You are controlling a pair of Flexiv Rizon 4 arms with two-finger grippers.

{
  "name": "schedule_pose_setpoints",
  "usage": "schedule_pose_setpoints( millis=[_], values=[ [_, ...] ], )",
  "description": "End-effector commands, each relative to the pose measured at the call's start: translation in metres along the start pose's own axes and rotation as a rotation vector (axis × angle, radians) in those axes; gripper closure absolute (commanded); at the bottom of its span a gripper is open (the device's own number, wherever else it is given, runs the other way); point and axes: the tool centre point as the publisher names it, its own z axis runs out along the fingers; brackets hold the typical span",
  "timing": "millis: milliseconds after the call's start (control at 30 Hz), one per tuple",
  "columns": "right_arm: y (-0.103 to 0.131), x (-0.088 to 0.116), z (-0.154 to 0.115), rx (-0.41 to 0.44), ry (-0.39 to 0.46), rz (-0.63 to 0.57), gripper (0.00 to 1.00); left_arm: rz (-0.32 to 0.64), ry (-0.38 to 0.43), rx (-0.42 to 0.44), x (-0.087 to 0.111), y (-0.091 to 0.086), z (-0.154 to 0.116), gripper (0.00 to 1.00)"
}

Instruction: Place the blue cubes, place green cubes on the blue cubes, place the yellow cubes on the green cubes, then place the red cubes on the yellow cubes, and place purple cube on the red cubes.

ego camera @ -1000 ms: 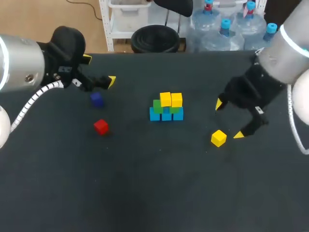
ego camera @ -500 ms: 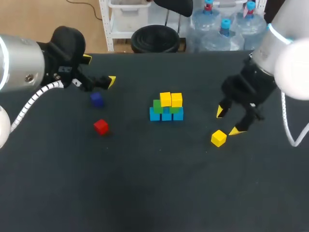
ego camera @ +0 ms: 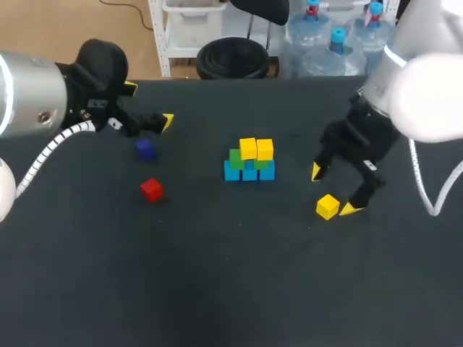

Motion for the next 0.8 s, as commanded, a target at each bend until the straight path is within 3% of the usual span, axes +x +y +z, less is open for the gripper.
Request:
schedule_pose_setpoints(
  millis=[33,67,133,500,600,667,733,767,800],
  values=[
    [-0.001,0.007,0.003,-0.016,-0.017,0.011,0.22,0.001,-0.004,0.004,0.001,0.001,0.0,0.0],
    [-0.001,0.007,0.003,-0.016,-0.024,0.016,0.26,0.001,-0.004,0.004,0.001,0.001,0.0,0.0],
    [0.001,0.007,0.004,-0.022,-0.035,0.024,0.51,0.001,-0.004,0.004,0.001,0.001,0.0,0.0],
    [0.009,0.009,0.016,-0.042,-0.035,0.034,0.45,0.001,-0.004,0.004,0.001,0.001,0.0,0.0],
    [0.008,0.009,0.018,-0.046,-0.025,0.024,0.46,0.001,-0.004,0.004,0.001,0.001,0.0,0.0],
    [0.008,0.008,0.018,-0.054,-0.021,0.015,0.53,0.001,-0.004,0.004,0.001,0.001,0.0,0.0],
    [0.007,0.007,0.019,-0.056,-0.016,0.007,0.64,0.001,-0.004,0.004,0.001,0.001,0.0,0.0],
    [0.007,0.007,0.019,-0.056,-0.015,0.007,0.86,0.001,-0.004,0.004,0.001,0.001,0.0,0.0],
    [0.006,0.006,0.018,-0.056,-0.015,0.006,1.0,0.001,-0.004,0.004,0.001,0.001,0.0,0.0]
  ],
)
